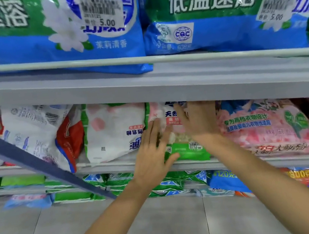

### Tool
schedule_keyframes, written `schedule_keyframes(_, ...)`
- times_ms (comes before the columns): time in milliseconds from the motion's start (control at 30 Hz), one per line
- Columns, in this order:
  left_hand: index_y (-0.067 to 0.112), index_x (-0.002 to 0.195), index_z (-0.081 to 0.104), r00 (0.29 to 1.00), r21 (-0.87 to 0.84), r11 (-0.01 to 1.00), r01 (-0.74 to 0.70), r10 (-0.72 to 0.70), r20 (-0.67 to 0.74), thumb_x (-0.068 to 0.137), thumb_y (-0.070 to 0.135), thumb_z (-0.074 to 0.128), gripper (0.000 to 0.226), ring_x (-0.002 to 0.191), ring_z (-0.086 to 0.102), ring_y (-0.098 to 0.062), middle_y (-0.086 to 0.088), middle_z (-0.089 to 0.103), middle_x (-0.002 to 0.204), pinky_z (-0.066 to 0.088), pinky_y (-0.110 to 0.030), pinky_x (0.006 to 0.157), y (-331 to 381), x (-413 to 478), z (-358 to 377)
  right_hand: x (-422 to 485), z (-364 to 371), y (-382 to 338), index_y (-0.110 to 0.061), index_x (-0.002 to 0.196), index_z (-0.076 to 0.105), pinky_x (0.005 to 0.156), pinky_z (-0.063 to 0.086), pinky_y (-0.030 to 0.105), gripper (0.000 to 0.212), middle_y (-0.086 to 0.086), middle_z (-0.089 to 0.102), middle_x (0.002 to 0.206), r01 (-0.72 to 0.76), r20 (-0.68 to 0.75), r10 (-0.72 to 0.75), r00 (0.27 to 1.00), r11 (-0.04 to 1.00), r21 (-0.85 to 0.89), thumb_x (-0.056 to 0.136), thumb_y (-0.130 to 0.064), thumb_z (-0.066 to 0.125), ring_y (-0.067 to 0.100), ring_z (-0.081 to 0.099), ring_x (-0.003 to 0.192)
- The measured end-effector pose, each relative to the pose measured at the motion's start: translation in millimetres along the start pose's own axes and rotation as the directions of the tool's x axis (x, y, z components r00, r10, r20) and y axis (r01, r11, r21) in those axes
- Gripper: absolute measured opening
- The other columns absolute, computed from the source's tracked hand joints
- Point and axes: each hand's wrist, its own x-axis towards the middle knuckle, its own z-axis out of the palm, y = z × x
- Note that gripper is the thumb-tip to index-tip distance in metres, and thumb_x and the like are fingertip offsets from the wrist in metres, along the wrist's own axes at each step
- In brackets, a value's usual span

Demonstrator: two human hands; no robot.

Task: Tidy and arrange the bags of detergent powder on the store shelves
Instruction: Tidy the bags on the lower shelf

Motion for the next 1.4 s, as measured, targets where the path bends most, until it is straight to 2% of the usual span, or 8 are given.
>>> schedule_keyframes(133, 0.014, 0.132, 0.037, 0.982, 0.047, 0.989, 0.137, -0.130, -0.139, 0.084, 0.051, 0.048, 0.062, 0.131, 0.035, -0.036, -0.018, 0.036, 0.142, 0.020, -0.054, 0.110, -46.9, -16.0, -33.4, -36.3, 22.2, -8.9, -0.010, 0.129, 0.052, 0.109, 0.027, 0.047, 0.053, 0.018, 0.055, 0.129, 0.239, -0.081, -0.255, 0.964, 0.956, -0.169, 0.085, -0.036, 0.042, 0.035, 0.049, 0.122)
schedule_keyframes(333, 0.022, 0.141, 0.034, 0.954, 0.287, 0.935, 0.207, -0.258, 0.153, 0.051, 0.078, 0.065, 0.111, 0.134, 0.035, -0.043, -0.022, 0.035, 0.148, 0.021, -0.075, 0.096, -91.8, -6.7, -43.6, -47.4, 27.7, -16.5, -0.016, 0.131, 0.054, 0.108, 0.027, 0.053, 0.052, 0.016, 0.051, 0.137, 0.257, -0.008, -0.267, 0.964, 0.935, -0.245, 0.085, -0.039, 0.044, 0.035, 0.047, 0.126)
schedule_keyframes(500, 0.017, 0.131, 0.046, 0.970, 0.336, 0.938, 0.082, -0.153, 0.191, 0.065, 0.070, 0.065, 0.087, 0.113, 0.057, -0.040, -0.018, 0.056, 0.128, 0.049, -0.059, 0.081, -100.1, 2.5, -57.4, -55.2, 24.0, -7.1, -0.015, 0.131, 0.054, 0.105, 0.032, 0.055, 0.059, 0.016, 0.049, 0.138, 0.254, 0.072, -0.244, 0.967, 0.915, -0.313, 0.076, -0.030, 0.070, 0.034, 0.047, 0.127)
schedule_keyframes(633, 0.014, 0.120, 0.051, 0.999, 0.220, 0.975, 0.024, -0.031, 0.033, 0.056, 0.033, 0.089, 0.077, 0.064, 0.067, -0.031, -0.015, 0.070, 0.098, 0.051, -0.033, 0.047, -106.2, 11.3, -84.6, -64.5, 12.5, -5.1, -0.015, 0.133, 0.051, 0.108, 0.033, 0.051, 0.056, 0.016, 0.049, 0.138, 0.263, 0.102, -0.243, 0.965, 0.921, -0.287, 0.082, -0.029, 0.067, 0.033, 0.048, 0.126)
schedule_keyframes(767, 0.011, 0.124, 0.057, 0.960, -0.035, 0.966, 0.258, -0.260, -0.099, 0.082, 0.039, 0.068, 0.052, 0.093, 0.064, -0.035, -0.019, 0.066, 0.113, 0.047, -0.034, 0.072, -105.3, 34.2, -122.9, -67.1, -1.0, -6.7, -0.015, 0.132, 0.050, 0.109, 0.029, 0.040, 0.046, 0.012, 0.047, 0.139, 0.322, 0.063, -0.316, 0.947, 0.934, -0.152, 0.088, -0.024, 0.060, 0.029, 0.045, 0.126)
schedule_keyframes(967, 0.026, 0.084, 0.055, 0.857, -0.779, 0.520, 0.350, -0.514, 0.042, 0.086, 0.010, 0.066, 0.019, 0.069, 0.059, 0.005, 0.014, 0.058, 0.084, 0.037, 0.002, 0.054, -79.5, 16.7, -172.3, -68.9, -14.2, -38.1, -0.018, 0.140, 0.033, 0.109, 0.033, 0.041, 0.054, 0.005, 0.044, 0.139, 0.220, -0.002, -0.236, 0.972, 0.905, 0.364, 0.091, -0.023, 0.055, 0.015, 0.035, 0.129)
schedule_keyframes(1267, 0.031, 0.084, 0.056, 0.878, -0.769, 0.424, 0.477, -0.205, 0.432, 0.092, 0.025, 0.054, 0.010, 0.059, 0.056, 0.021, 0.031, 0.062, 0.057, 0.039, -0.001, 0.055, -64.0, -19.0, -186.2, -69.8, -72.9, -88.3, -0.022, 0.132, 0.038, 0.105, 0.035, 0.037, 0.064, 0.010, 0.031, 0.141, 0.889, -0.302, -0.855, 0.422, 0.456, -0.047, 0.079, -0.041, 0.070, 0.024, 0.038, 0.127)
schedule_keyframes(1400, 0.037, 0.081, 0.063, 0.860, -0.763, 0.445, 0.468, -0.030, 0.509, 0.083, 0.046, 0.059, 0.010, 0.066, 0.057, 0.016, 0.028, 0.065, 0.068, 0.040, -0.003, 0.059, -55.4, -21.5, -197.9, -79.9, -91.9, -97.5, -0.015, 0.121, 0.053, 0.102, 0.035, 0.036, 0.044, 0.010, 0.049, 0.135, 0.926, -0.220, -0.901, 0.375, 0.376, 0.039, 0.082, -0.027, 0.069, 0.025, 0.047, 0.120)
